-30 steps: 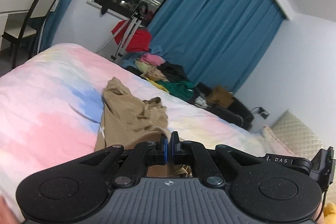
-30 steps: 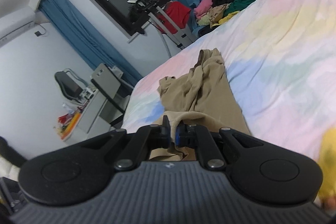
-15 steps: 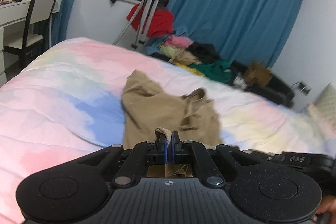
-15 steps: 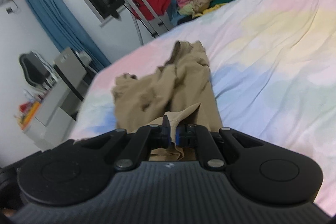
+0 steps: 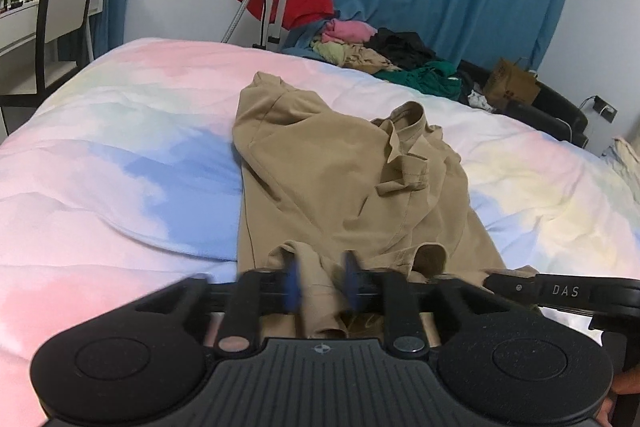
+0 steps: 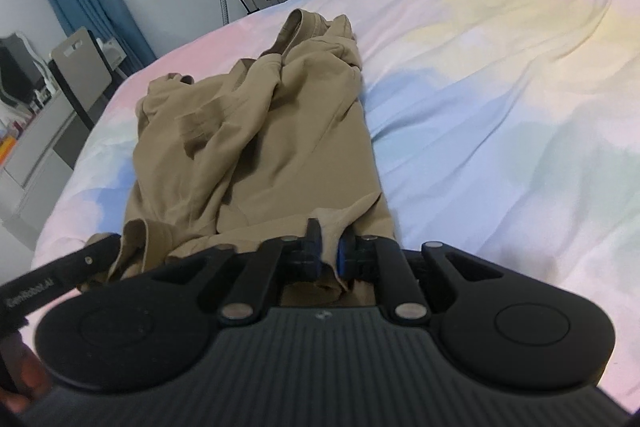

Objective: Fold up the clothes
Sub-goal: 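Open both grippers and release the folded hem onto the strip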

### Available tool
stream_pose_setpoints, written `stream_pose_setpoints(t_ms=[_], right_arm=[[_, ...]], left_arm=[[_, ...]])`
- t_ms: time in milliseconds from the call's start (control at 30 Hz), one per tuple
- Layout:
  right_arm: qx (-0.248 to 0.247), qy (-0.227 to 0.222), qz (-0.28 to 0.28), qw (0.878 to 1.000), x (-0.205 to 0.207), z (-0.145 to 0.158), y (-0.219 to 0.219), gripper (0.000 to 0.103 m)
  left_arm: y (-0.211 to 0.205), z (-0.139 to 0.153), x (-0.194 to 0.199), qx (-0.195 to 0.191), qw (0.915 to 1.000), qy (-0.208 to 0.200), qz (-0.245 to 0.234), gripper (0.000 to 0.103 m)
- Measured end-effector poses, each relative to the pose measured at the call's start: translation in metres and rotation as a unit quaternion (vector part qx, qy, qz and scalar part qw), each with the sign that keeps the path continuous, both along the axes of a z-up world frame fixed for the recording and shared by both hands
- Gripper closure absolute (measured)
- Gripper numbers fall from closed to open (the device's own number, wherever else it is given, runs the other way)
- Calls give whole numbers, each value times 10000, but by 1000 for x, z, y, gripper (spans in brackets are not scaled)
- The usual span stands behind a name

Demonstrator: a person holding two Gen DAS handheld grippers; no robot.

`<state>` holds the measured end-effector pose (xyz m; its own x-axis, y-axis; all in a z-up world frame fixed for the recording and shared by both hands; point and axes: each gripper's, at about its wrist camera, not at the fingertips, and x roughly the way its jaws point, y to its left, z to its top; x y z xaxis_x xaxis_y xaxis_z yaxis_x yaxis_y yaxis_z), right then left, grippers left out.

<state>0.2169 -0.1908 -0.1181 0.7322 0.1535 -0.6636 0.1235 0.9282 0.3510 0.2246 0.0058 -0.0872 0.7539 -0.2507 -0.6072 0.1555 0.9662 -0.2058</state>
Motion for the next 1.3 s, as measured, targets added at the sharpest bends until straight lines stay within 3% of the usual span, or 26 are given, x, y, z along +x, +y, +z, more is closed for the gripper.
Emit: stream_pose_setpoints(t_ms=[33,67,100,267,400,567,733,867,1000,1133,1200,1300], right_arm=[[30,-61,2,10000,-4,3,0,54],[86,-134,-4,9999,-9,6,-1,25],[105,-212,-35,9997,-14,10,-1,11],[-135,-607,-145,9980,-48,32,-2,13],[-314,-937,-109,9950,-74,50,1,13],[-583,-1296,-5,9898,-103,69,10,13],[-723,-1486,47,9862,-129,76,17,13],[-780,-1538,134,9849,-138,75,22,13],[-798,-1538,114,9848,-135,73,23,13],[-831,-1448,61,9859,-130,69,24,13],[-846,-1393,24,9866,-129,68,24,13],[-830,-1351,-16,9873,-128,66,23,13]], left_arm=[[-1,4,-5,12,10000,-74,-6,39],[-2,8,-11,67,9998,-167,2,31],[-3,12,-16,130,9996,-250,5,27],[0,30,-46,206,9982,-567,-21,8],[8,42,-74,111,9973,-728,3,5],[9,58,-109,278,9943,-1029,65,4],[7,71,-139,343,9897,-1386,70,3],[8,71,-147,313,9900,-1371,91,2],[10,64,-141,113,9947,-1019,125,2],[13,45,-126,-370,9991,-163,126,3],[15,34,-120,-698,9968,359,135,3],[22,11,-112,-1313,9845,1133,271,4]])
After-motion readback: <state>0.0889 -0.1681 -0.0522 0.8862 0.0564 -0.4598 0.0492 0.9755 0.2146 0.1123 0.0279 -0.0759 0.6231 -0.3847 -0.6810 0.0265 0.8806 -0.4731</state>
